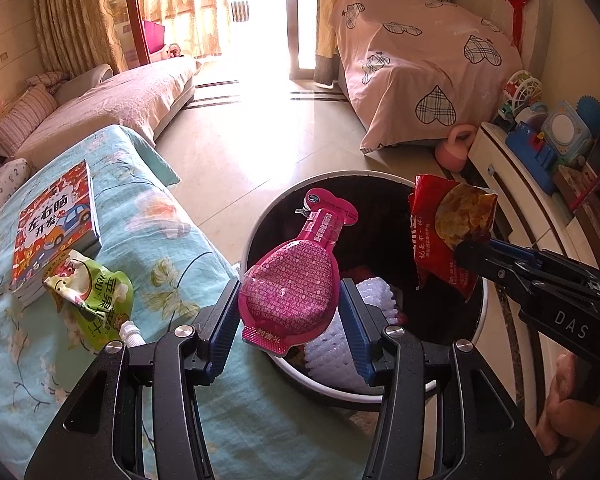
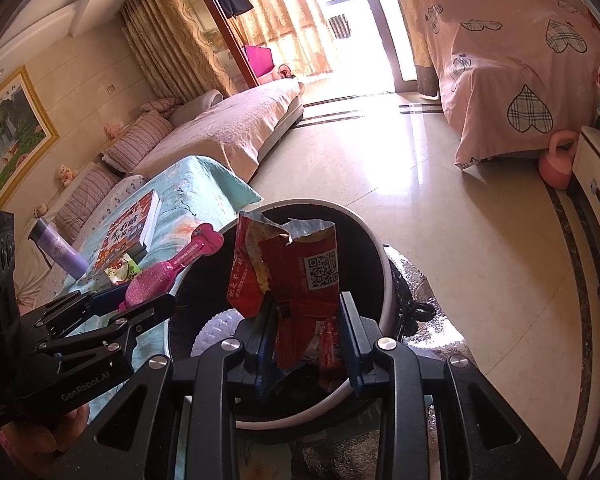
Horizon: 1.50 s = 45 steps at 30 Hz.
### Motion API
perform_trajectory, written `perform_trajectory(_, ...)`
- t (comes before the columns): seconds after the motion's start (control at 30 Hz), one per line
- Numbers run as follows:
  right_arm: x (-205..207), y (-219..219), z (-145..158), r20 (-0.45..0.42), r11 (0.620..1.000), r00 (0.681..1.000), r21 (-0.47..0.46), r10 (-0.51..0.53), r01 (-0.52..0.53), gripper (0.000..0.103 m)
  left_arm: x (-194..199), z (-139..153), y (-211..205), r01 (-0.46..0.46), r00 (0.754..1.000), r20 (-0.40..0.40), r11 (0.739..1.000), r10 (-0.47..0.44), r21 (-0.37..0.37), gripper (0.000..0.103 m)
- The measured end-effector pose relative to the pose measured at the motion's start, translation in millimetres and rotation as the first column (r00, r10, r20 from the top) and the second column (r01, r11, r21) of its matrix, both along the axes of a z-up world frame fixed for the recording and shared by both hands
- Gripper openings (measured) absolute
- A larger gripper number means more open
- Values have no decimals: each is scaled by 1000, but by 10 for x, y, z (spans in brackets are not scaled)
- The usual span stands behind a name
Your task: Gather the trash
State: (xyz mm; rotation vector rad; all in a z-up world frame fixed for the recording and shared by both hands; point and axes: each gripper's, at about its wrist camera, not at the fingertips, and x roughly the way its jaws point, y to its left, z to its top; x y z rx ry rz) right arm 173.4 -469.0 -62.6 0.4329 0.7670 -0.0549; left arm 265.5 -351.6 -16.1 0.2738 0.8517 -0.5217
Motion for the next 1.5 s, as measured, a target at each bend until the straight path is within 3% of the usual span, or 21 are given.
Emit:
perform_trajectory(0.43,17,-39,-3,-6,1000,1000,3,-6,6,33,59,0,-42,10,1000,-13,1000,-10,2,50)
perform_trajectory(0.53,39,-54,-1,-8,1000,1000,13,5,-5,34,68,7,-7,15,1000,-27,1000,-15,-7,55)
perform_trajectory(0.63,37,-75,0,-12,1000,1000,27,14,-13,49,10,72,107,11,1000,-17,999,-12,-41,67)
perform_trajectory(0.7,-29,-69,20,-1,999,1000,36,6,-6,60,-70,130,244,0,1000,-7,998,0,-68,69)
perform_trajectory(0.8,-225,11,105,37,998,999,64,3,-5,64,-264,196,575,-49,999,8,991,51,-125,75)
perform_trajectory(0.9,-460,224,212,91,996,995,83,25,-33,86,-570,218,998,-103,994,23,978,109,-180,78)
perform_trajectory(0.93,-528,295,248,111,996,993,84,29,-38,88,-670,208,1131,-121,991,32,975,129,-187,79)
perform_trajectory(1.0,-718,485,304,153,994,987,91,41,-55,98,-882,186,1398,-167,983,41,966,179,-198,82)
perform_trajectory(1.07,-906,710,352,192,991,980,106,59,-80,101,-1071,160,1648,-203,976,39,955,216,-218,82)
perform_trajectory(1.23,-1251,1280,408,243,989,964,80,105,-128,103,-1501,177,2173,-261,954,80,933,288,-247,83)
perform_trajectory(1.37,-1446,1611,472,260,993,959,2,114,-118,103,-1803,284,2450,-286,933,142,920,332,-267,85)
perform_trajectory(1.4,-1489,1677,537,266,994,957,-35,111,-105,103,-1872,315,2505,-291,925,160,915,344,-281,86)
perform_trajectory(1.47,-1608,1760,702,311,992,946,-109,88,-57,103,-2013,390,2633,-310,901,206,899,382,-311,102)
perform_trajectory(1.5,-1697,1791,767,354,990,932,-135,77,-31,103,-2088,412,2694,-324,881,239,889,408,-323,103)
